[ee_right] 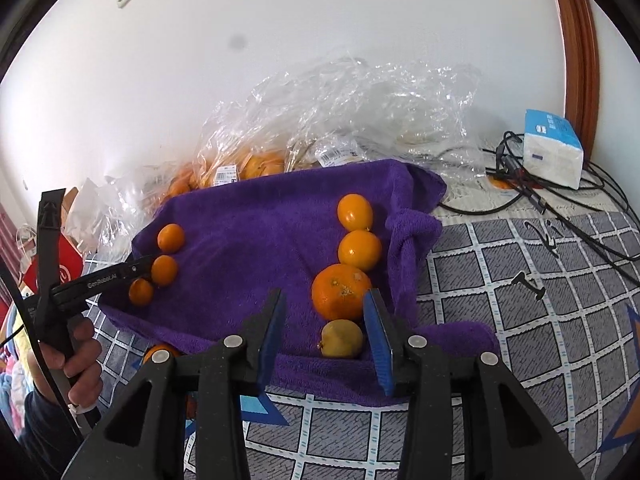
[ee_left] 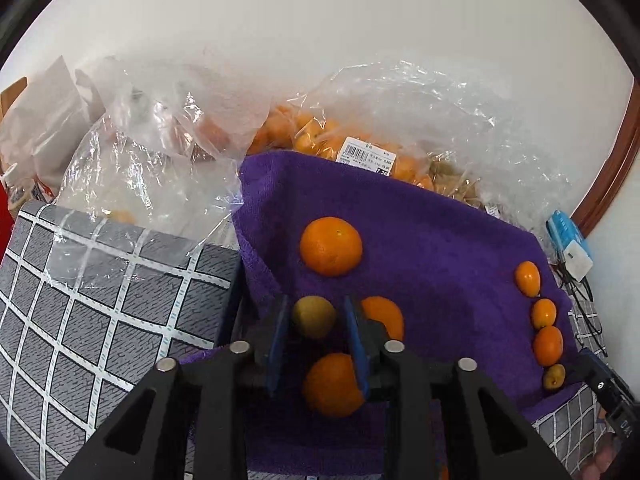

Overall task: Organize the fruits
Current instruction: 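Withdraw both grippers from the towel toward the blue star mat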

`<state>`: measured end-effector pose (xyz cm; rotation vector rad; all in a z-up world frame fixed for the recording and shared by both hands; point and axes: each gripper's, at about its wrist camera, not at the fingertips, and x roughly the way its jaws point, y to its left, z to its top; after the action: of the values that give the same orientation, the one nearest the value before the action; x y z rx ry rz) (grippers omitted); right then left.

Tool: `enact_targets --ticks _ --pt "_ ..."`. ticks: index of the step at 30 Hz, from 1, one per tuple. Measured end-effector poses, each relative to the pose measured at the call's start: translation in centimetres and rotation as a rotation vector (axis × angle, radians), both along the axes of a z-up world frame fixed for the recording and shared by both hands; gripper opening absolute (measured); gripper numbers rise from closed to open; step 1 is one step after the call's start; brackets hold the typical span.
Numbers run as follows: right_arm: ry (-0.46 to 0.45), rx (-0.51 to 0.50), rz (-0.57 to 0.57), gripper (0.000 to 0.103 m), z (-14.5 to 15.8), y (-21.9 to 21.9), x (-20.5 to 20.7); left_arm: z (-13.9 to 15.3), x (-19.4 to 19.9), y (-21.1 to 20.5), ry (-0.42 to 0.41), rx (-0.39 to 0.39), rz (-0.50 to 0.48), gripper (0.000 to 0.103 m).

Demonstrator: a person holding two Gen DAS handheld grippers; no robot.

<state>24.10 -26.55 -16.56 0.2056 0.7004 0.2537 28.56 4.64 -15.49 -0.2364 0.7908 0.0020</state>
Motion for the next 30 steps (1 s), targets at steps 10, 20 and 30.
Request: enact_targets --ticks 10,20,30 --pt "-0.033 -0.103 -0.021 0.040 -0.2 1.4 -0.4 3.9 -2.6 1.4 -0.102 -0.021 0.048 0.033" --pt "-0.036 -0.159 -0.020 0.040 1.0 3.6 -3.3 3.0 -9.7 2.8 -0.082 0.061 0.020 0.033" --pt "0.034 -0.152 0.144 0.036 -1.2 8.3 -7.2 -1.1 -14.4 4.8 -0.029 0.019 0.012 0.036"
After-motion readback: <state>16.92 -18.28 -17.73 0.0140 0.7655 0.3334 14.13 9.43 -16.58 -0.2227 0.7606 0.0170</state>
